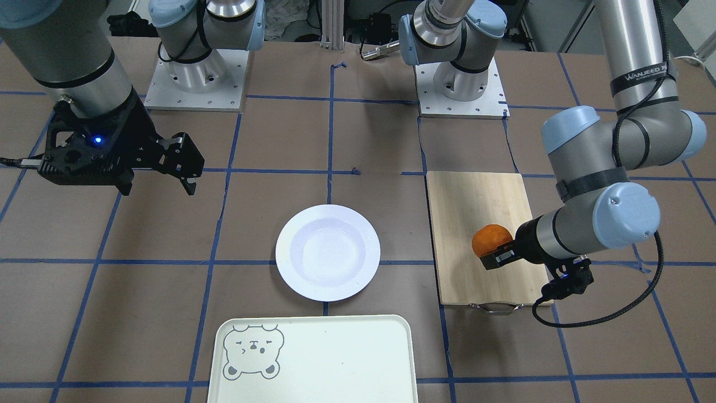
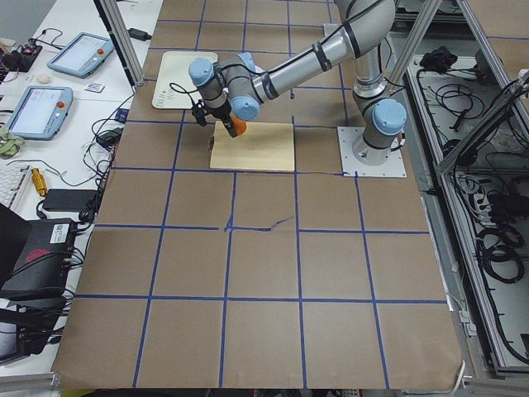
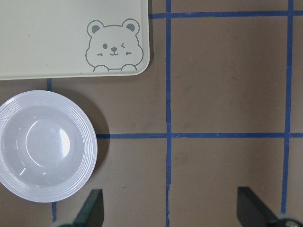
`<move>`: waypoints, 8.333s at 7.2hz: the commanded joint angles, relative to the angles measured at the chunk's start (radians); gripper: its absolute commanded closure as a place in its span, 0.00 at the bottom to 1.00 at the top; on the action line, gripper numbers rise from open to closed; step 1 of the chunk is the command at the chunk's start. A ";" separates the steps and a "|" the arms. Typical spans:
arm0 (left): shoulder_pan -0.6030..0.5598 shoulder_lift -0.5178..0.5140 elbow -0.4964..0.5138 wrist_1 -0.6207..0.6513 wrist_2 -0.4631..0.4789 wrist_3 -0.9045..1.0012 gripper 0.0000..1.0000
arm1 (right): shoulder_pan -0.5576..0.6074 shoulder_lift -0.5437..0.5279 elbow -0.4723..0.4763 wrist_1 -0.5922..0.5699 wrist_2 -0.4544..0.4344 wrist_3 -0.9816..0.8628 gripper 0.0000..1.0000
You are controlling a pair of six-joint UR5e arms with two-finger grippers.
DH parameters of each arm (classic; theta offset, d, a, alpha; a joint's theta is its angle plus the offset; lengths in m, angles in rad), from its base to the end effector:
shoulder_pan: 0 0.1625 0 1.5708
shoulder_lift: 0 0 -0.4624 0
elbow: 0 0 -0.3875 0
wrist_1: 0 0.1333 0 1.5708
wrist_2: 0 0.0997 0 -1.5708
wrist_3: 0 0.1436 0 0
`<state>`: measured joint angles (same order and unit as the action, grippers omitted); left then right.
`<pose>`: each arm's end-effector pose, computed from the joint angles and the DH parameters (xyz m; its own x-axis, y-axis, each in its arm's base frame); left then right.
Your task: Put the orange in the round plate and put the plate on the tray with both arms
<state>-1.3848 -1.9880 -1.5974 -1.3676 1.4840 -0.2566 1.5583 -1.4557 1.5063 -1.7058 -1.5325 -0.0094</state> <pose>-0.0323 -0.6167 0.2562 -0.8977 -0.4401 0.0210 -0.4212 0.8713 0.2519 0.1319 -0.5532 0.4677 -0.9993 -0.0001 -0.0374 0.0031 0.9964 -0.0847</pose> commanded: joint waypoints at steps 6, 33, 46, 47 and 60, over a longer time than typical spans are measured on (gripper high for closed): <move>-0.427 -0.141 0.050 0.356 -0.171 -0.443 0.69 | -0.003 0.000 0.000 0.000 -0.002 -0.003 0.00; -0.114 0.442 -0.059 -0.182 0.074 0.318 0.00 | 0.097 0.334 0.485 -0.833 0.436 0.299 0.85; -0.112 0.442 -0.059 -0.182 0.111 0.323 0.00 | 0.036 0.646 -0.123 -0.735 0.434 0.417 1.00; -0.112 0.442 -0.059 -0.182 0.110 0.323 0.00 | 0.036 0.646 -0.123 -0.735 0.434 0.419 0.85; -0.114 0.423 -0.053 -0.174 0.105 0.425 0.00 | 0.059 0.086 -0.192 0.156 -0.069 0.089 0.00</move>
<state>-1.4987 -1.5647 -1.6478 -1.5411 1.5884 0.1689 1.6238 -1.3147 1.2921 -1.6350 -1.5967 0.0786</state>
